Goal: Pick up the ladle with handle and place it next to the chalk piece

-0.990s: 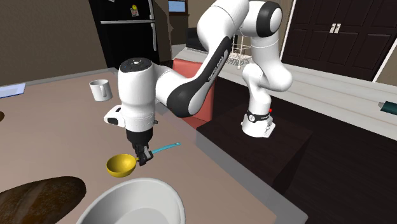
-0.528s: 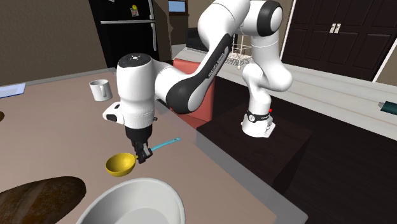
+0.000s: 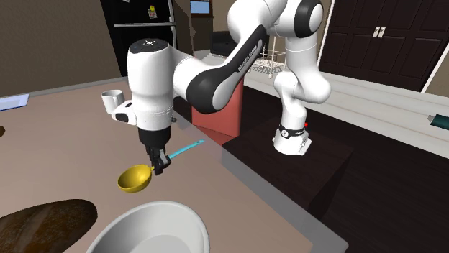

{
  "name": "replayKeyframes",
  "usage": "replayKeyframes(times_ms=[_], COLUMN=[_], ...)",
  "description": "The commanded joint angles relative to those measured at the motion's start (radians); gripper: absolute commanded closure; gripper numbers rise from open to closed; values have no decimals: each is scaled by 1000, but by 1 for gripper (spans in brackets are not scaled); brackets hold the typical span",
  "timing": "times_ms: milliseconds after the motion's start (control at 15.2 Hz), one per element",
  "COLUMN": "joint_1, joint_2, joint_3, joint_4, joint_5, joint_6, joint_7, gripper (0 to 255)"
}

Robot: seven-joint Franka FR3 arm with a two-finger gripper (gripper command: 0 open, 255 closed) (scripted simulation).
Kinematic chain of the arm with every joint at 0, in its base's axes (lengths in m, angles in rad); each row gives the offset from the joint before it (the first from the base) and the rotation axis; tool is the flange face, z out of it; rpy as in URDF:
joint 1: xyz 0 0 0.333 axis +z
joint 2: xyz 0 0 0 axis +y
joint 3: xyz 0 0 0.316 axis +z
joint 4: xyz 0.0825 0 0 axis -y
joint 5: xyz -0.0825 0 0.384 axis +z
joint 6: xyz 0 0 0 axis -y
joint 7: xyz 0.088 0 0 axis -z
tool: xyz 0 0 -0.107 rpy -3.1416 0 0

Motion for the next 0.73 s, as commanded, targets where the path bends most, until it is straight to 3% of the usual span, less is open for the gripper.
replayKeyframes(times_ms=[0, 660], joint_1=[-1, -1], joint_2=[-9, -46], joint_3=[0, 3], joint_4=[17, 99], joint_5=[3, 13], joint_6=[-25, -143], joint_7=[-7, -27], gripper=[255, 255])
